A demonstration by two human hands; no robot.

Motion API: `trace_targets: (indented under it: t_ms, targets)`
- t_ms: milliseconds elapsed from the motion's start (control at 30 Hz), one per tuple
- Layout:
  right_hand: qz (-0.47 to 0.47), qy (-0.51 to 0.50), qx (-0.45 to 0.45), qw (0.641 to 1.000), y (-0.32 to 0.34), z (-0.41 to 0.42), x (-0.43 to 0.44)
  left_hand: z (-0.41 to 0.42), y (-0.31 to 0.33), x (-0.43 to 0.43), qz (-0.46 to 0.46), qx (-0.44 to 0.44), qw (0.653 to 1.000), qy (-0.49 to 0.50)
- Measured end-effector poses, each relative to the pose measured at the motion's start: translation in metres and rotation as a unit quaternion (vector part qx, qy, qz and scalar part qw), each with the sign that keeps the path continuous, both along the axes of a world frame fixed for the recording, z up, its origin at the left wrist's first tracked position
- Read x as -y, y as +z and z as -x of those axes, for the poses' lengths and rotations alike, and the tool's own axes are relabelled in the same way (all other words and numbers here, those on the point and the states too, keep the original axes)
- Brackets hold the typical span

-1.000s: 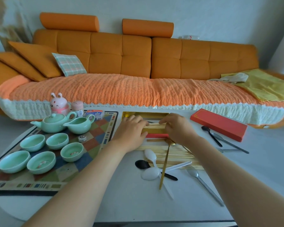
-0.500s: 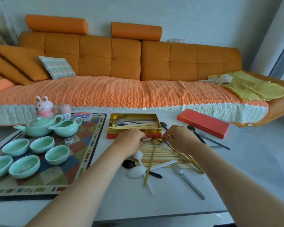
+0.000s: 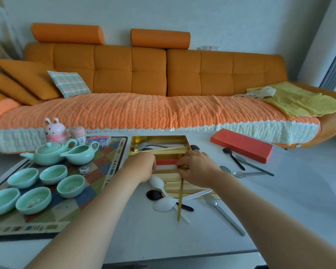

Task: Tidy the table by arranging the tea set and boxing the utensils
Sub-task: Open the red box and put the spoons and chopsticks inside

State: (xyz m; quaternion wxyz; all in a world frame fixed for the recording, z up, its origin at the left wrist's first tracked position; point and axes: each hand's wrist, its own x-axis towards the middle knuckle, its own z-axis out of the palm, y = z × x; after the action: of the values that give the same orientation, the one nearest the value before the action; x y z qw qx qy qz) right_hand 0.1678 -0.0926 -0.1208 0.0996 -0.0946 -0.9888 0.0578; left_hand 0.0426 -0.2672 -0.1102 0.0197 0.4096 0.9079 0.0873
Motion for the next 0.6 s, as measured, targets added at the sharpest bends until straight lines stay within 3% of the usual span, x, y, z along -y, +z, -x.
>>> trace_targets:
  t_ms: [333, 600]
  targets:
    - [-0.011, -0.003, -0.014, 1.000, 0.006, 0.015, 0.011, 0.026, 0.027, 0.053, -0.016, 0.064, 0.996, 0.052]
    - [-0.025, 0.018, -0.087, 0.996, 0.013, 0.031, 0.024, 0.049, 0.038, 0.086, -0.159, 0.148, 0.971, 0.099]
